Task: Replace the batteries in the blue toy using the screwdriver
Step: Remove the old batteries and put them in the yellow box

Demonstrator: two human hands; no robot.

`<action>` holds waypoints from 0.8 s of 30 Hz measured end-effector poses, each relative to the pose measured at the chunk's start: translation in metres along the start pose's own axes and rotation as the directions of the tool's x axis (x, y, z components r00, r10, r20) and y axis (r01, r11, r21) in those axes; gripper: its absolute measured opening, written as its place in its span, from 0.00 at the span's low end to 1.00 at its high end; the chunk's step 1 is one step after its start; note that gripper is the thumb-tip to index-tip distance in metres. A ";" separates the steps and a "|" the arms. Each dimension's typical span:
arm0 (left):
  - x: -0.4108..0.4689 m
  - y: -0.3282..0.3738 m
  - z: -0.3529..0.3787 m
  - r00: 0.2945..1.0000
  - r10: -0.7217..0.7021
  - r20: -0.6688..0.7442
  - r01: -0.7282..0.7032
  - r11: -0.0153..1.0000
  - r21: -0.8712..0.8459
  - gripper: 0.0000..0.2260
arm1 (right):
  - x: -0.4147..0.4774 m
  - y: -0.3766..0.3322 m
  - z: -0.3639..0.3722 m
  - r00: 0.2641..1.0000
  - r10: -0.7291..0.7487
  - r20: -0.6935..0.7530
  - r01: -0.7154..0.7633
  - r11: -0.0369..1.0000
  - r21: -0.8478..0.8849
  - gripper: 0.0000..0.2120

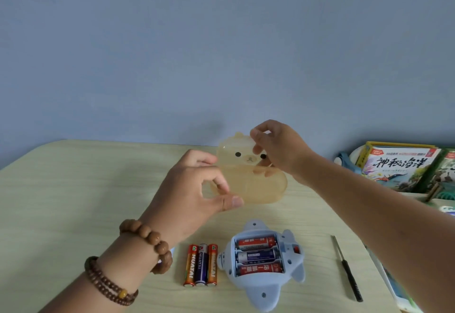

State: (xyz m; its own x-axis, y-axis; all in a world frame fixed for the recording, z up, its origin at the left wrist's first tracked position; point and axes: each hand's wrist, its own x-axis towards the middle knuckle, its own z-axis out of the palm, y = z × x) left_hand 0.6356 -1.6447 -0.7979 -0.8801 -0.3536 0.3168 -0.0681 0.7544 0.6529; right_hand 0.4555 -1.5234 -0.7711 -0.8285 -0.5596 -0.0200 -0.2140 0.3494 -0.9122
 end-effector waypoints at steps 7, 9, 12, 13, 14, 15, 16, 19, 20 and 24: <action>0.002 -0.005 0.006 0.991 0.068 0.114 -0.086 0.983 0.161 0.06 | 0.008 0.025 0.017 0.996 -0.090 0.027 0.094 0.955 -0.281 0.10; 0.001 -0.005 0.007 0.986 0.083 0.141 -0.107 0.980 0.170 0.04 | 0.009 0.030 0.019 0.995 -0.094 0.023 0.097 0.962 -0.255 0.09; -0.001 -0.007 0.008 0.981 0.092 0.169 -0.122 0.976 0.179 0.05 | 0.009 0.037 0.020 0.994 -0.108 0.008 0.106 0.951 -0.292 0.09; -0.002 -0.007 0.008 0.979 0.093 0.180 -0.126 0.975 0.183 0.05 | 0.008 0.039 0.020 0.992 -0.122 0.004 0.117 0.941 -0.317 0.09; -0.002 -0.007 0.009 0.977 0.094 0.189 -0.130 0.974 0.187 0.05 | 0.008 0.041 0.021 0.991 -0.133 0.000 0.125 0.934 -0.335 0.09; -0.002 -0.007 0.009 0.976 0.096 0.197 -0.133 0.973 0.187 0.05 | 0.009 0.042 0.021 0.990 -0.138 -0.004 0.128 0.928 -0.351 0.09; -0.002 -0.007 0.009 0.974 0.098 0.202 -0.136 0.973 0.185 0.05 | 0.010 0.042 0.021 0.991 -0.134 -0.005 0.123 0.920 -0.372 0.09; -0.002 -0.006 0.009 0.972 0.111 0.208 -0.147 0.974 0.170 0.05 | 0.013 0.040 0.022 0.995 -0.096 0.008 0.090 0.901 -0.424 0.09; -0.002 -0.007 0.009 0.971 0.115 0.208 -0.151 0.974 0.167 0.05 | 0.013 0.038 0.022 0.996 -0.087 0.012 0.084 0.901 -0.426 0.09; -0.002 -0.008 0.009 0.968 0.127 0.217 -0.163 0.974 0.156 0.06 | 0.010 0.032 0.017 0.995 -0.087 0.038 0.095 0.877 -0.471 0.12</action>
State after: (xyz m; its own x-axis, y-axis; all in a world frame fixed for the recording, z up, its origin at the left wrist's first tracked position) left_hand 0.6339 -1.6456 -0.8099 -0.9624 -0.1264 0.2403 0.0037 0.8790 0.4768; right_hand 0.4492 -1.5306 -0.8079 -0.7864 -0.6161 0.0442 -0.5101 0.6074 -0.6089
